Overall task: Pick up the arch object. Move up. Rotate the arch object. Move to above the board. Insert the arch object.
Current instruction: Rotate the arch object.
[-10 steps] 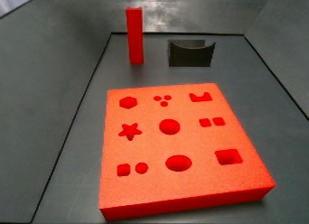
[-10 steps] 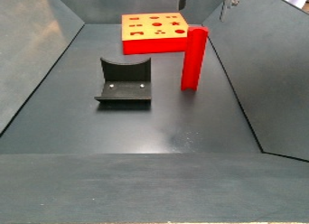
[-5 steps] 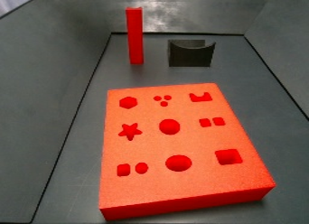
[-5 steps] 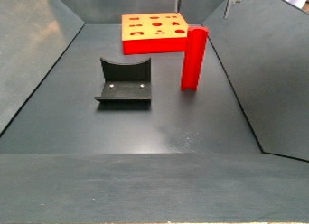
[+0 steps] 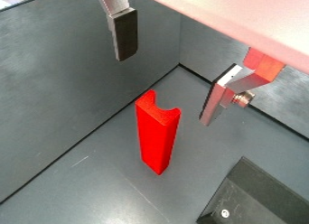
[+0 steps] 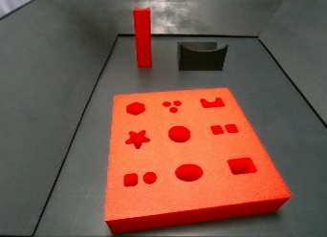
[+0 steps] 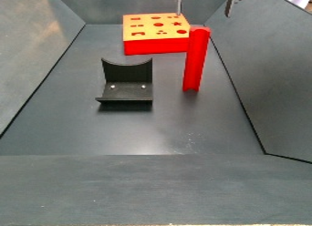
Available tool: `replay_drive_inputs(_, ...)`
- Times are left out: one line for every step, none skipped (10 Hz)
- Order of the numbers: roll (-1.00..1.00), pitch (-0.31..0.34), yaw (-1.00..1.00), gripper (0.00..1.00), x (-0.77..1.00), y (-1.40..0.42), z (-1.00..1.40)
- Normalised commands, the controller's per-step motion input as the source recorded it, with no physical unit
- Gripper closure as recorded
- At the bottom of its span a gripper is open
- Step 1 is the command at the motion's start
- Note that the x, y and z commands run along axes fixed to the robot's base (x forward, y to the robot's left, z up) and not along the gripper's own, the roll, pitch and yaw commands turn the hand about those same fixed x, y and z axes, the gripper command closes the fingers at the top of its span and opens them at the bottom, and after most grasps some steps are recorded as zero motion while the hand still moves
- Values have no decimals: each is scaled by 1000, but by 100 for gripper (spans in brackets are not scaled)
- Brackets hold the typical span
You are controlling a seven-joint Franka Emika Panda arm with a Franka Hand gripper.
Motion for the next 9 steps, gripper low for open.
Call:
replay_drive_inputs(29, 79, 156, 0, 0, 0, -1000)
replay_drive_inputs(30, 63, 105, 0, 13, 1, -1000)
replay_drive_inputs(28, 19, 78, 0, 37, 1, -1000)
replay_drive_inputs(19, -12, 57, 0, 34, -7, -954)
replay_drive_inputs(11, -31, 48, 0, 25, -10, -792)
replay_drive_inputs(3, -42, 44, 0, 16, -11, -628)
replay_drive_inputs(-6, -55, 42, 0, 16, -12, -413)
replay_drive_inputs(-13, -59, 41, 0, 16, -13, -260)
replay_drive_inputs(-20, -55, 41, 100, 0, 0, 0)
